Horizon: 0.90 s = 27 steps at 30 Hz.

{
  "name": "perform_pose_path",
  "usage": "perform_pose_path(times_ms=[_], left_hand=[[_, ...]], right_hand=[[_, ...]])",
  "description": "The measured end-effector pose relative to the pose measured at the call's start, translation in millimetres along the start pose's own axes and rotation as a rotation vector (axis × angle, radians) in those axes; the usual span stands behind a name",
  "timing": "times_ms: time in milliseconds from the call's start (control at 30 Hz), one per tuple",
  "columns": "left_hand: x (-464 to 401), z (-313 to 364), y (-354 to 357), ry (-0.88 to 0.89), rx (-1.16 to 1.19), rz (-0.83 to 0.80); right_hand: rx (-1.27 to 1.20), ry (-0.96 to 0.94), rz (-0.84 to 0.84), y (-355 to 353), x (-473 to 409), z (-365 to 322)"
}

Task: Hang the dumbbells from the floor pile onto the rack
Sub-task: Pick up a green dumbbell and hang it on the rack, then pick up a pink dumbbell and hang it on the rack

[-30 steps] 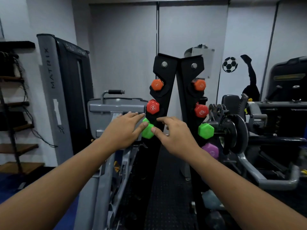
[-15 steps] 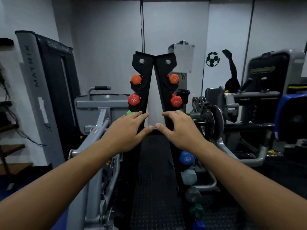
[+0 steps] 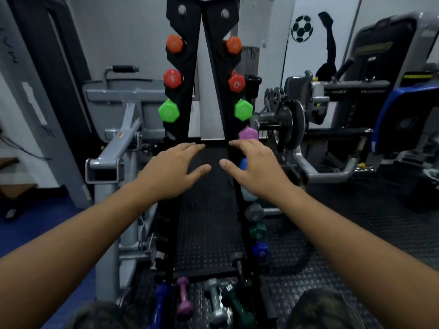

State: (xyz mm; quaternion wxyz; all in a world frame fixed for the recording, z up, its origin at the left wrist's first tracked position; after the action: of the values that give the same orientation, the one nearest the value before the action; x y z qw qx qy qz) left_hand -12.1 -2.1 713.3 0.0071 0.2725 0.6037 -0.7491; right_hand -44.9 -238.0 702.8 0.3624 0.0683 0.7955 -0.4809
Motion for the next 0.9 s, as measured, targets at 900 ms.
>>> perform_pose_path(times_ms=[900], left_hand=[[160.1, -80.3, 359.7, -0.658, 0.316, -0.649]], right_hand=[[-0.259, 0.484, -0.629, 270.8, 209.4, 81.2]])
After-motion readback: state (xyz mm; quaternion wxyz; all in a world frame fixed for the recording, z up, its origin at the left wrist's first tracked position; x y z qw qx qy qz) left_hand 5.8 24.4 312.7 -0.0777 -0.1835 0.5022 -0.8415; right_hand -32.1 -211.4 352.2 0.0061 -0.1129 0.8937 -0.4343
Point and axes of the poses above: each hand's wrist, its own x-axis away from the middle knuckle, its own y-axis out of the palm, z = x × y, the point moved 1 cm from there along -x, towards the middle knuckle, and after that the axes turned 9 degrees about -y, right-handed, at the moved point
